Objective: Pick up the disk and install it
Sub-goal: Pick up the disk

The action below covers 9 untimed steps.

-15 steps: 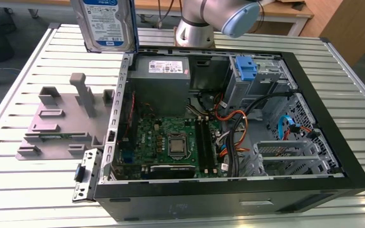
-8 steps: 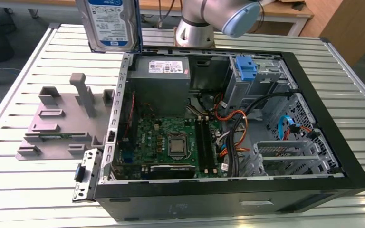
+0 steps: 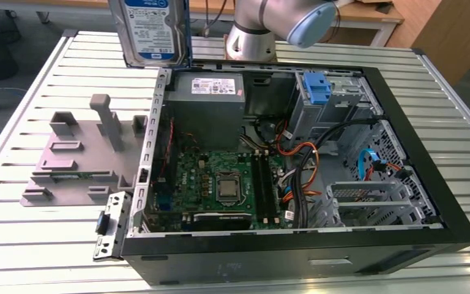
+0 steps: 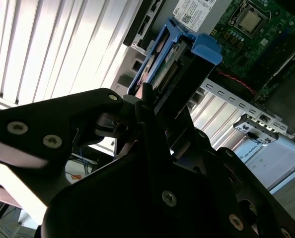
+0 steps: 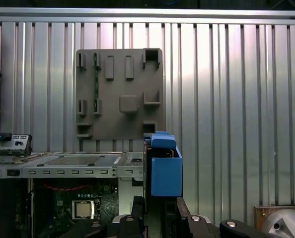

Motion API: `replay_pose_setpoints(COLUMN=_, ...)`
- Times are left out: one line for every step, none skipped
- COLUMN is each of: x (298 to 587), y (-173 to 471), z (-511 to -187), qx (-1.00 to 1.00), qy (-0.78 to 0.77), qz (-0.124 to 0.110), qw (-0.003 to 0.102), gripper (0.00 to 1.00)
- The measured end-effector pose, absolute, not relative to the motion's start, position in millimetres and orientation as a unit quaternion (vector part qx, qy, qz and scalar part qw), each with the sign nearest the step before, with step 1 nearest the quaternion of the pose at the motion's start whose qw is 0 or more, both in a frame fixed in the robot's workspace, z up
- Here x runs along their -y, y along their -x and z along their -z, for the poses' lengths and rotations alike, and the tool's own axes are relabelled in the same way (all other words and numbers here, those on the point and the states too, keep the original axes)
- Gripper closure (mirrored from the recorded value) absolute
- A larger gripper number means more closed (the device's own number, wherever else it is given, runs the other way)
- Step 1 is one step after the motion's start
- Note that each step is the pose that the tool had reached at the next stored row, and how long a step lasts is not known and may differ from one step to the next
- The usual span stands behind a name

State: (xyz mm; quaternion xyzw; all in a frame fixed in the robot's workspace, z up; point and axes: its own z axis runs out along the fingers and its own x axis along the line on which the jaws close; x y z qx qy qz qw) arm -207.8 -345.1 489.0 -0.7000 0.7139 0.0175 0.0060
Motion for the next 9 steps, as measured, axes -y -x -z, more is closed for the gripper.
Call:
replay_pose_setpoints(x=345, y=206, z=-489, qx=-0.714, qy=0.700, qz=-0.018, qw=0.006, gripper=0.65)
replay_pose_setpoints(x=345, y=204, z=-489, qx=-0.714, qy=0.700, qz=-0.018, qw=0.006, gripper=0.65)
replay_pose_setpoints(x=345, y=202, z=-489, qx=-0.714, qy=0.700, qz=-0.018, qw=0.006, gripper=0.65)
replay_pose_setpoints(x=345, y=200, z=-489, qx=-0.714, qy=0.700, qz=-0.018, qw=0.006, gripper=0.65)
replay_pose_setpoints(x=345, y=199, z=-489, qx=-0.714, qy=0.700, qz=-0.018, qw=0.006, gripper=0.65)
replay_pose_setpoints(x=345, y=198, z=-489, qx=-0.714, qy=0.700, qz=-0.018, qw=0.006, gripper=0.65)
replay_pose_setpoints(x=345, y=196, z=-489, qx=-0.714, qy=0.700, qz=-0.018, qw=0.006, gripper=0.65)
replay_pose_setpoints(x=344, y=195, z=-489, qx=-0.714, qy=0.700, qz=-0.018, qw=0.006, gripper=0.65)
replay_pose_setpoints(x=344, y=194, z=-489, qx=-0.714, qy=0.700, qz=-0.018, qw=0.006, gripper=0.65)
